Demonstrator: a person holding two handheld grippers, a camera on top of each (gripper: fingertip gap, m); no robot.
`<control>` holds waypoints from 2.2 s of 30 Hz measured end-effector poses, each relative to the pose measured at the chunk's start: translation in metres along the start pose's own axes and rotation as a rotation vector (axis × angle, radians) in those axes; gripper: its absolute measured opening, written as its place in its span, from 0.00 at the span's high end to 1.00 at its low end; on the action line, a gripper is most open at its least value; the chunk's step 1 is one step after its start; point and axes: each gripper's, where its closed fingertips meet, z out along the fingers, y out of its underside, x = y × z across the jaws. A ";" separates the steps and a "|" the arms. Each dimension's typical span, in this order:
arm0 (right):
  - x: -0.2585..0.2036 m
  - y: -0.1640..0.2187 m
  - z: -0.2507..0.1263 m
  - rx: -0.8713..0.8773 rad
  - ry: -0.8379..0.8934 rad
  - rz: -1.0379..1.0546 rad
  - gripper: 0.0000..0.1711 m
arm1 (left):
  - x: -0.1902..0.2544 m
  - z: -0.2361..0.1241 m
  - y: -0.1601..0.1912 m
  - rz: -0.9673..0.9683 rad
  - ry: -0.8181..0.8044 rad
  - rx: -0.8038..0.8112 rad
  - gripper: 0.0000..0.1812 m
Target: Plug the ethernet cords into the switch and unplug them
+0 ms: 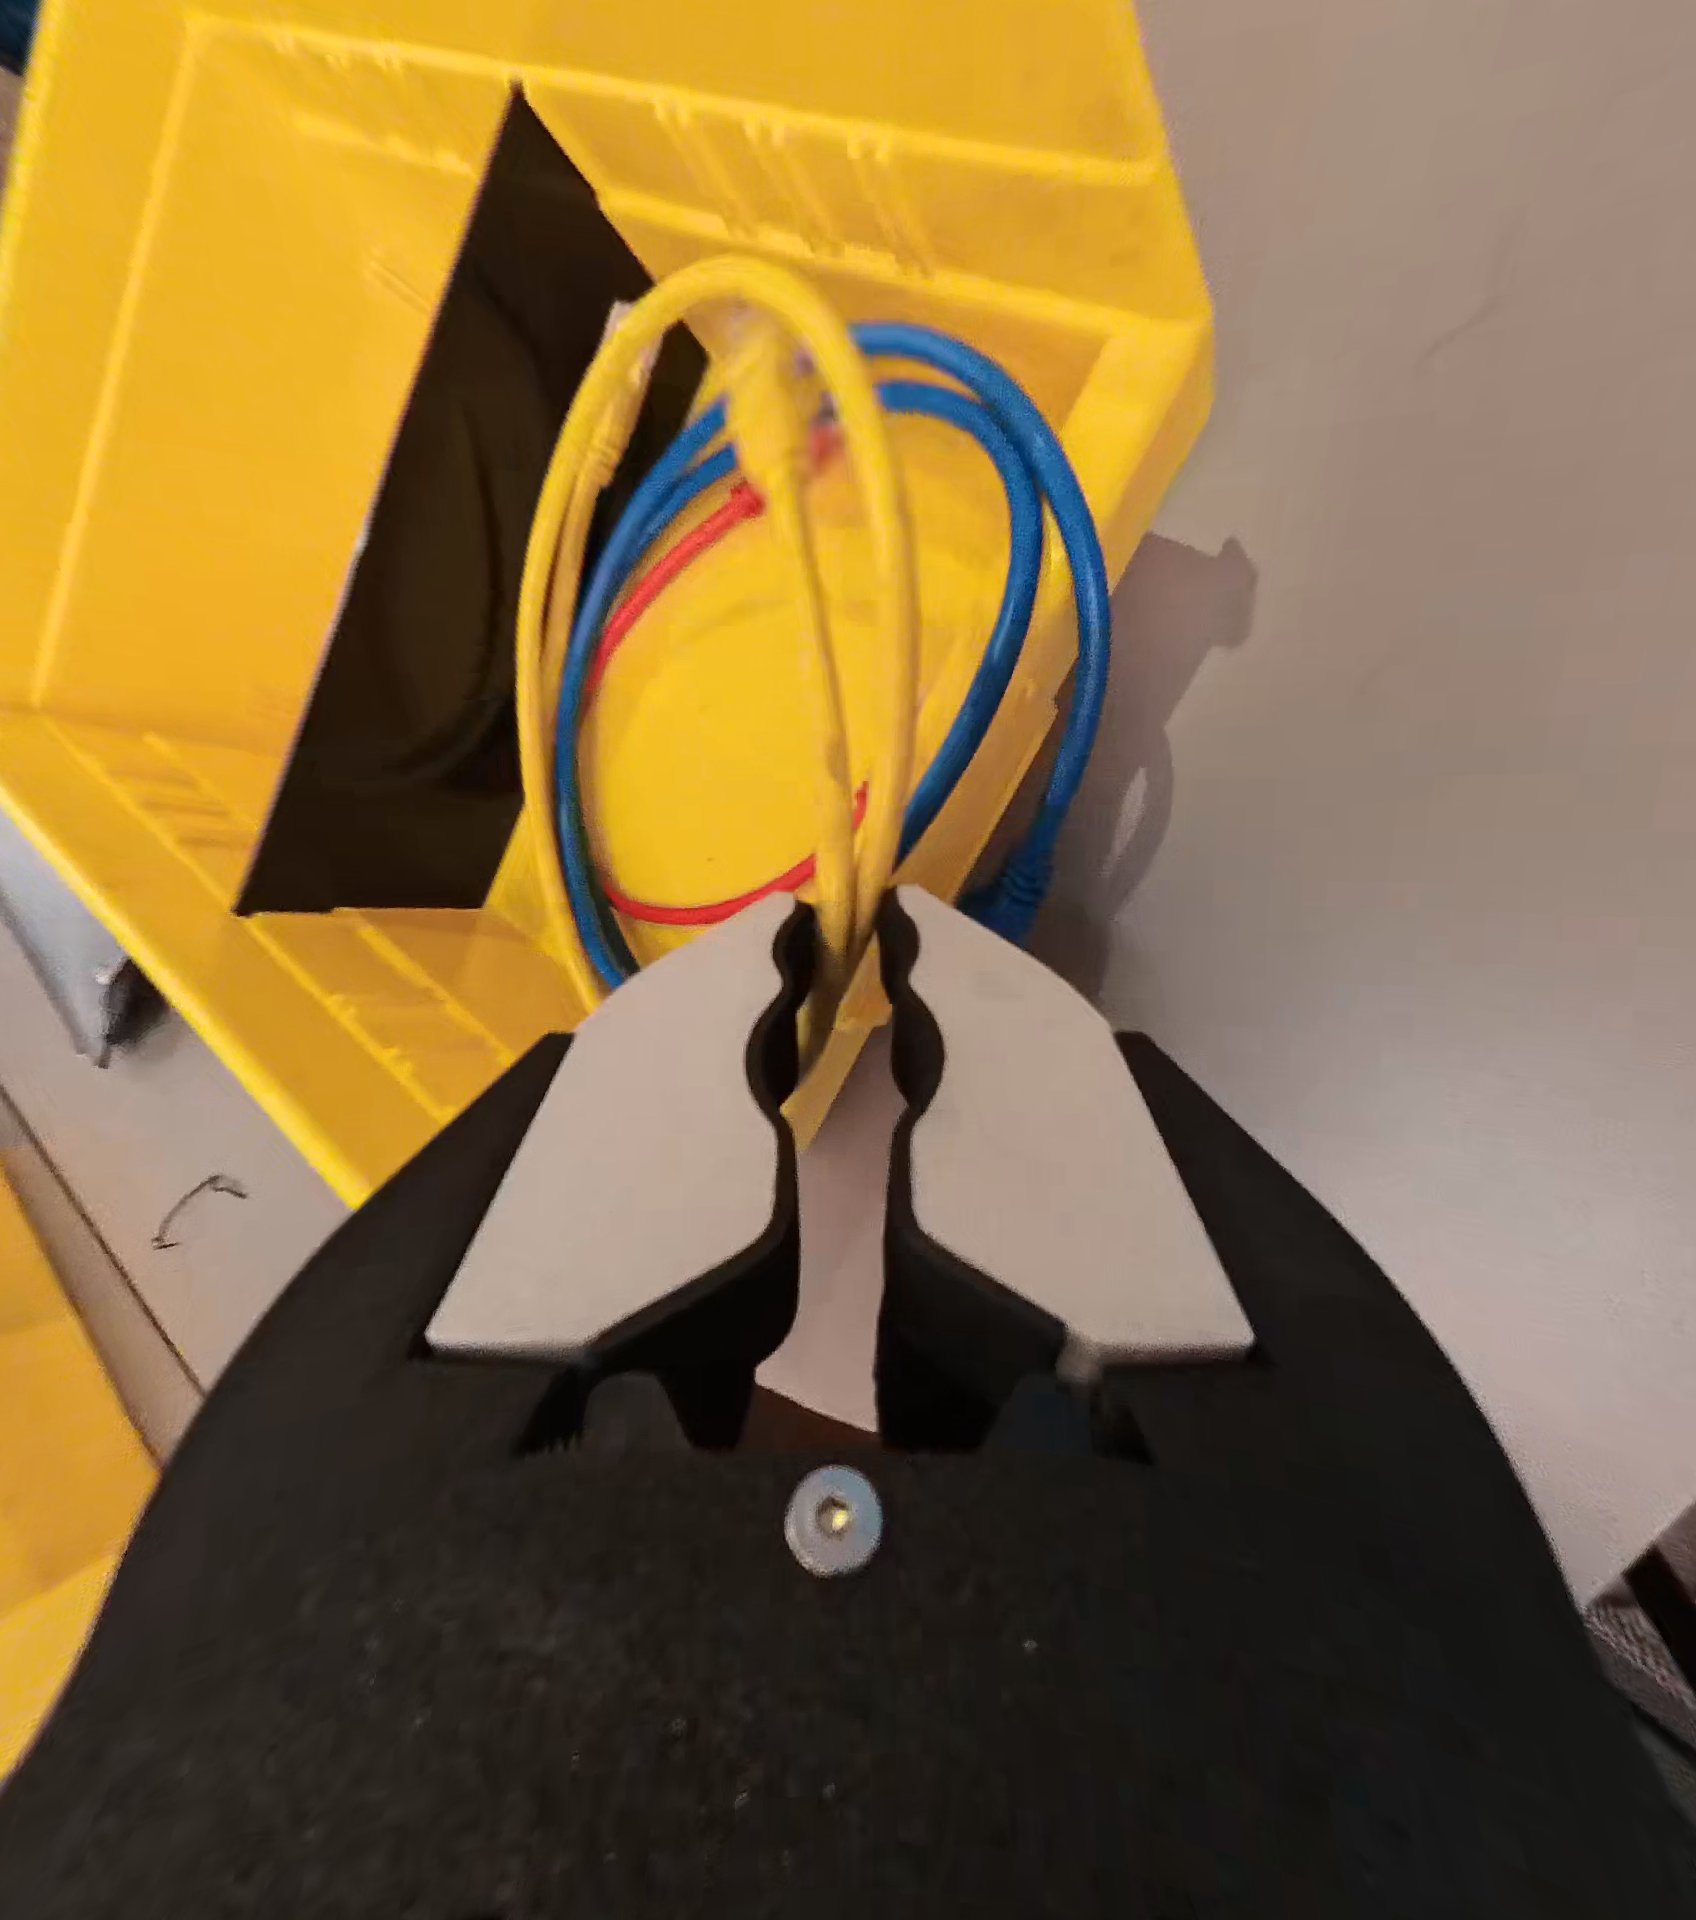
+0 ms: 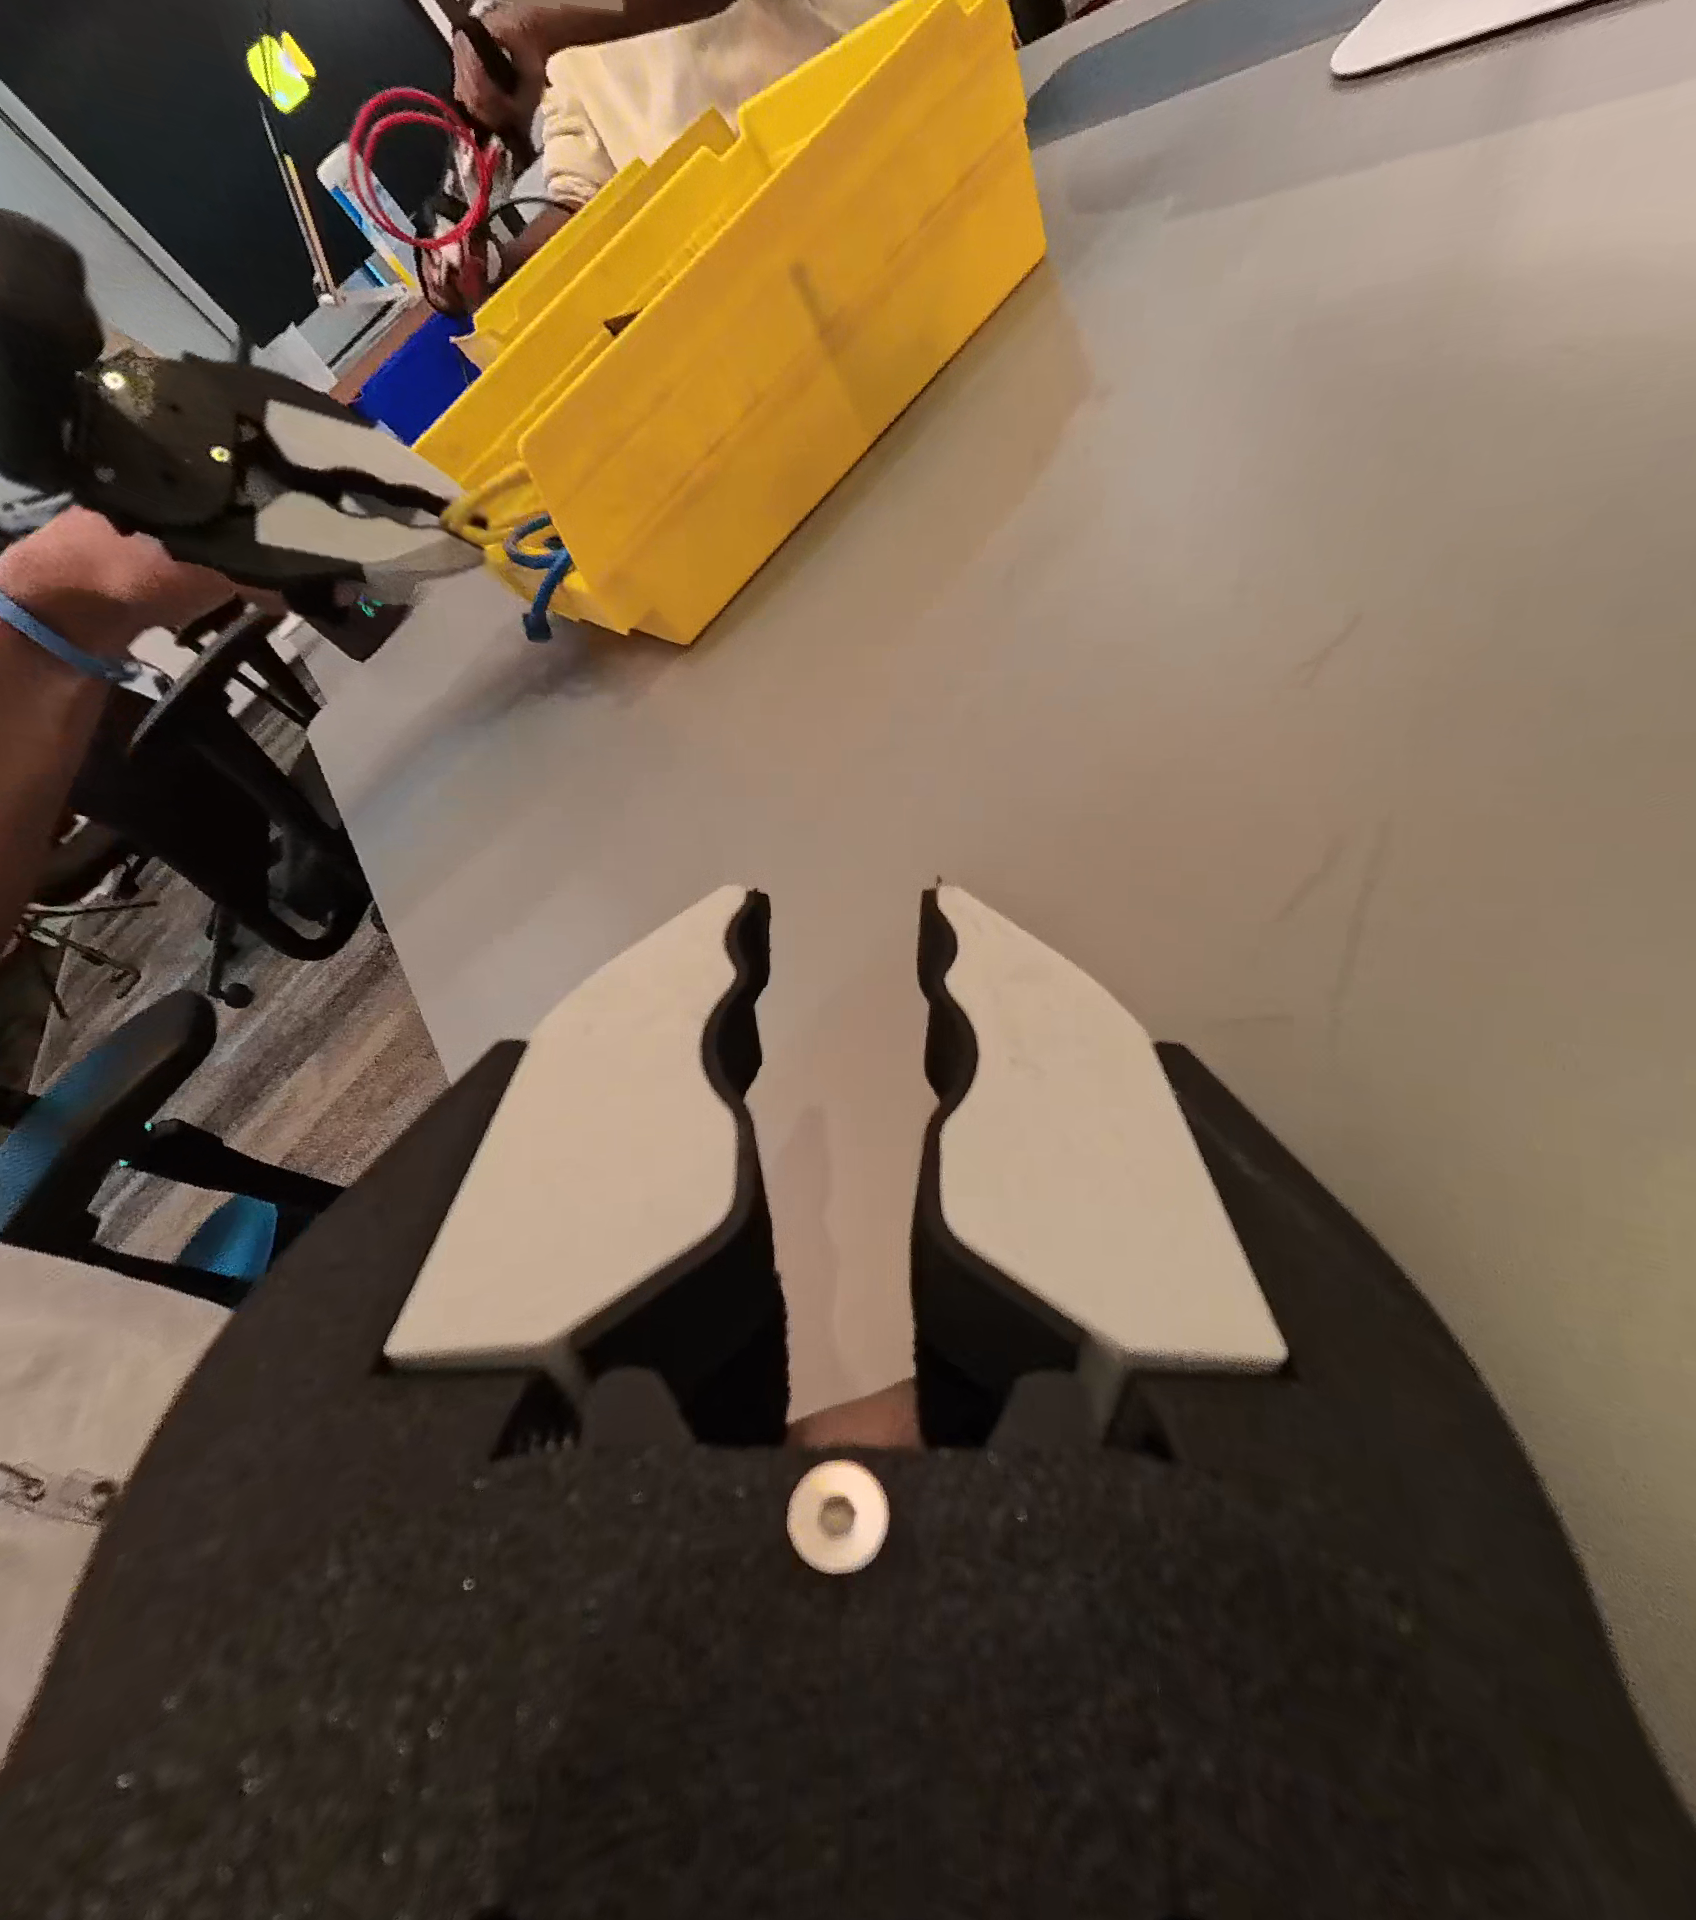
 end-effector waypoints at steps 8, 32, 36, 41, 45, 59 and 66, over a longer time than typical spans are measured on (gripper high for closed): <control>0.005 -0.006 -0.007 0.041 -0.009 0.086 0.84 | -0.041 -0.031 -0.026 -0.079 -0.186 0.081 0.96; 0.035 -0.039 -0.061 0.251 0.120 0.084 0.86 | 0.208 0.059 -0.222 0.001 -0.017 0.186 0.96; 0.032 -0.037 -0.057 0.239 0.101 0.090 0.86 | 0.244 0.058 -0.245 -0.321 0.195 0.213 0.89; 0.030 -0.035 -0.056 0.225 0.095 0.081 0.86 | 0.243 0.021 -0.277 -0.544 0.425 0.437 0.78; 0.033 -0.037 -0.059 0.240 0.093 0.100 0.86 | 0.166 -0.013 -0.253 -0.533 0.405 0.547 0.77; 0.022 -0.030 -0.037 0.176 0.049 0.098 0.86 | -0.128 0.100 -0.126 -0.397 0.294 -0.126 0.65; 0.024 -0.022 -0.034 0.139 0.056 0.095 0.86 | -0.110 0.159 -0.091 -0.516 0.487 -0.429 0.60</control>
